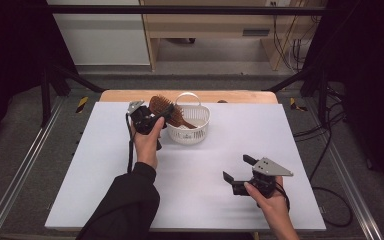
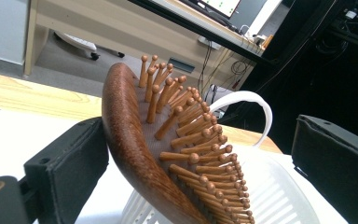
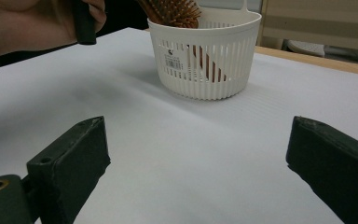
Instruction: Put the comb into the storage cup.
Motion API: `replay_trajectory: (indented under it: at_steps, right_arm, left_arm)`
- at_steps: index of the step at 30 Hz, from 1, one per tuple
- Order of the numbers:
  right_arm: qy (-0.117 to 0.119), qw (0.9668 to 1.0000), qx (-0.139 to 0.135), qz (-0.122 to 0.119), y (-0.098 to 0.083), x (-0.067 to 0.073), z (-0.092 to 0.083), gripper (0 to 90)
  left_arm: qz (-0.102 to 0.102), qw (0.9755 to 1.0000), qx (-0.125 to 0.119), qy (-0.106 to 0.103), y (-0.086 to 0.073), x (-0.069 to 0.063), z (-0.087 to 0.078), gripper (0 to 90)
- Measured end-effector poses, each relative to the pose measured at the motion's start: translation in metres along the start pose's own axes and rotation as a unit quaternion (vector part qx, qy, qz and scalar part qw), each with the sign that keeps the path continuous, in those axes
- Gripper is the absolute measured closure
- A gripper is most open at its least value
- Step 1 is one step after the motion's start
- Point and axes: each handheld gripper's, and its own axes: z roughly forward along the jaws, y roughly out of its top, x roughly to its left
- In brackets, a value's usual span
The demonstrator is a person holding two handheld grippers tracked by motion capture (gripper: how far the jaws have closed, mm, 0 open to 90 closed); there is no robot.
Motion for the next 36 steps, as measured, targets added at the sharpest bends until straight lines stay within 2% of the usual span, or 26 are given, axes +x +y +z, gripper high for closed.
replay_trajectory:
  at_steps: [11,17,21,23,27,36]
  right_arm:
    - [0.001,1.0000,0.001,-0.001,0.000,0.000,0.000,6.1]
    - [0.001,1.0000,0.003,-0.002,-0.001,0.000,0.001,6.0]
    - [0.002,1.0000,0.004,-0.002,-0.001,0.001,0.001,6.0]
    - [0.002,1.0000,0.002,-0.003,0.000,0.001,0.001,6.0]
    - [0.001,1.0000,0.003,-0.004,0.000,0.001,0.001,6.0]
    - [0.000,1.0000,0.003,-0.004,0.000,0.002,0.001,5.9]
  left_arm:
    - [0.016,0.9997,-0.012,0.013,0.006,0.002,-0.006,3.8]
    - [0.034,0.9990,-0.021,0.020,0.010,0.000,-0.013,3.9]
    - [0.054,0.9979,-0.026,0.026,0.014,-0.002,-0.017,4.0]
    - [0.066,0.9968,-0.031,0.032,0.016,-0.004,-0.020,4.1]
    - [0.096,0.9932,-0.049,0.043,0.019,-0.012,-0.025,4.7]
    - [0.141,0.9886,-0.043,0.030,0.026,-0.027,-0.030,2.5]
